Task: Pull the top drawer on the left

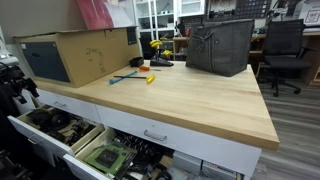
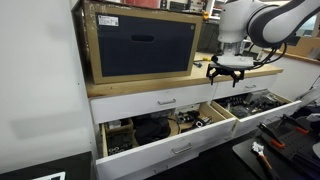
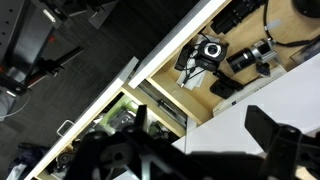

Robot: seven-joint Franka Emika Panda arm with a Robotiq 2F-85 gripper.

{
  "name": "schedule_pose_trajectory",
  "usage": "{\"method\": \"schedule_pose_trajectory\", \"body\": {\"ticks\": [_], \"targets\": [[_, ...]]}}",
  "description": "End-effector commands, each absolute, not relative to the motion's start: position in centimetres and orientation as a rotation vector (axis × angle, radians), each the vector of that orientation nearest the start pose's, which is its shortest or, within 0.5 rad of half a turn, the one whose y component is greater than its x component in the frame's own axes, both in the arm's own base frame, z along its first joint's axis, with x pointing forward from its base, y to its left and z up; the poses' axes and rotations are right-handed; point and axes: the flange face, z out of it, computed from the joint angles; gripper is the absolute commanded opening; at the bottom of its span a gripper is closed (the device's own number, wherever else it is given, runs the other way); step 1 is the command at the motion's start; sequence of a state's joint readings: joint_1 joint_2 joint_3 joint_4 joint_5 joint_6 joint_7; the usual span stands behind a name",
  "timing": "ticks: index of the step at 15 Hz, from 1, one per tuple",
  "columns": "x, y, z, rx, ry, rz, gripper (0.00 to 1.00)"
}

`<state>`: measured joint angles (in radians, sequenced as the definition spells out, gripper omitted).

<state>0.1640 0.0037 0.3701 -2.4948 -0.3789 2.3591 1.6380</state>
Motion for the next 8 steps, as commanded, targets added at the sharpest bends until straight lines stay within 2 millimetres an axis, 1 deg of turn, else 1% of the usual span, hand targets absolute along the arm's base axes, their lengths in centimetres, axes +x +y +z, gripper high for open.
{"method": "schedule_pose_trajectory", "body": {"ticks": [1,4,8], "targets": [[38.9,22.4,25.1,-3.102,1.310,-0.221,1.00],[38.5,23.6,22.8,-3.109,1.239,-0.183,1.00],[38.4,25.9,19.9,-3.123,1.074,-0.190,1.00]]}}
